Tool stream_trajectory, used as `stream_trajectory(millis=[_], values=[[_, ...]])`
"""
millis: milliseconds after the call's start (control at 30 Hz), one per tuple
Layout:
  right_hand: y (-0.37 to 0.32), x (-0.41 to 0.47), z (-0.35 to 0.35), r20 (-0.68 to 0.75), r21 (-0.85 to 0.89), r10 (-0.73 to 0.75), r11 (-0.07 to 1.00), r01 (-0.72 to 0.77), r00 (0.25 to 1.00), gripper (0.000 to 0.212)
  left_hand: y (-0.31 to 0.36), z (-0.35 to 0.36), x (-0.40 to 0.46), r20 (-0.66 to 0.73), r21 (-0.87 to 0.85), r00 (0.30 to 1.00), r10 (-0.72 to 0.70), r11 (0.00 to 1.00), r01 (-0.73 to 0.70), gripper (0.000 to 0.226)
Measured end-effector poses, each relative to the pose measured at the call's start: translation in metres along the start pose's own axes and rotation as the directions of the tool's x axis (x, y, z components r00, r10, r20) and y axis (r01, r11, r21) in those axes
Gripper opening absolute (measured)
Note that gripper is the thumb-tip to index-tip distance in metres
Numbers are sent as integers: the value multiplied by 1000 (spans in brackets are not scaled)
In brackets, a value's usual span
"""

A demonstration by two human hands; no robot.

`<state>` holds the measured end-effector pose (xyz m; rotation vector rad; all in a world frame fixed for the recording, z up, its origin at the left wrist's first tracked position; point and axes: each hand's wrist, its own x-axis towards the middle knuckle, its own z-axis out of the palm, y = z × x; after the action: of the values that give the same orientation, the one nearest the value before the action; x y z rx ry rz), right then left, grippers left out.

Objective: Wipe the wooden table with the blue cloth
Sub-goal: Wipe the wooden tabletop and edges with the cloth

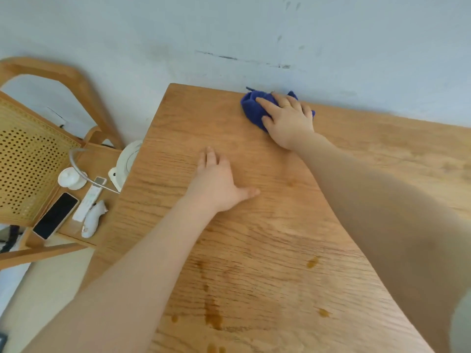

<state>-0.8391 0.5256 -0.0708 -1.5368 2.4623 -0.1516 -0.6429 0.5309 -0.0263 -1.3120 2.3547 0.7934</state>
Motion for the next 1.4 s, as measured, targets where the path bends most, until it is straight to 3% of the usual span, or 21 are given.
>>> stream_trajectory(millis=[67, 167, 267, 400, 633, 800, 967, 1067, 1233, 1400], values=[[-4, -15, 0, 22, 4, 2, 1000, -2, 1000, 47, 12, 1, 1, 26, -10, 998, -57, 998, 57, 123], [-7, -71, 10, -39, -9, -76, 997, 76, 996, 46, 22, 9, 2, 9, 168, 996, -88, 982, 85, 134], [-8, -112, 16, -29, 2, -138, 990, 138, 990, 46, 24, 12, 3, -7, 212, 996, -94, 973, 94, 136], [0, -91, 14, -26, -4, -184, 983, 184, 983, 45, 23, 12, 4, -18, 224, 995, -94, 970, 96, 135], [20, -6, 3, -142, 5, -24, 1000, 25, 990, 45, 17, 21, 13, -20, 249, 996, -86, 964, 88, 135], [5, -43, 6, -84, 2, 62, 998, -62, 995, 46, 18, 21, 9, -5, 242, 996, -84, 967, 83, 138], [-11, -119, 17, -53, -23, -81, 997, 80, 995, 47, 22, 16, 8, 9, 223, 996, -83, 972, 79, 136], [0, -105, 14, -29, -34, -115, 993, 114, 993, 53, 23, 14, 10, 14, 241, 997, -82, 968, 77, 136], [21, -43, 8, -131, -11, 95, 995, -98, 987, 46, 23, 14, 11, 15, 282, 998, -63, 958, 57, 138], [18, -20, -2, -99, 65, 243, 969, -237, 965, 46, 24, 14, 15, 26, 280, 997, -73, 958, 63, 140]])
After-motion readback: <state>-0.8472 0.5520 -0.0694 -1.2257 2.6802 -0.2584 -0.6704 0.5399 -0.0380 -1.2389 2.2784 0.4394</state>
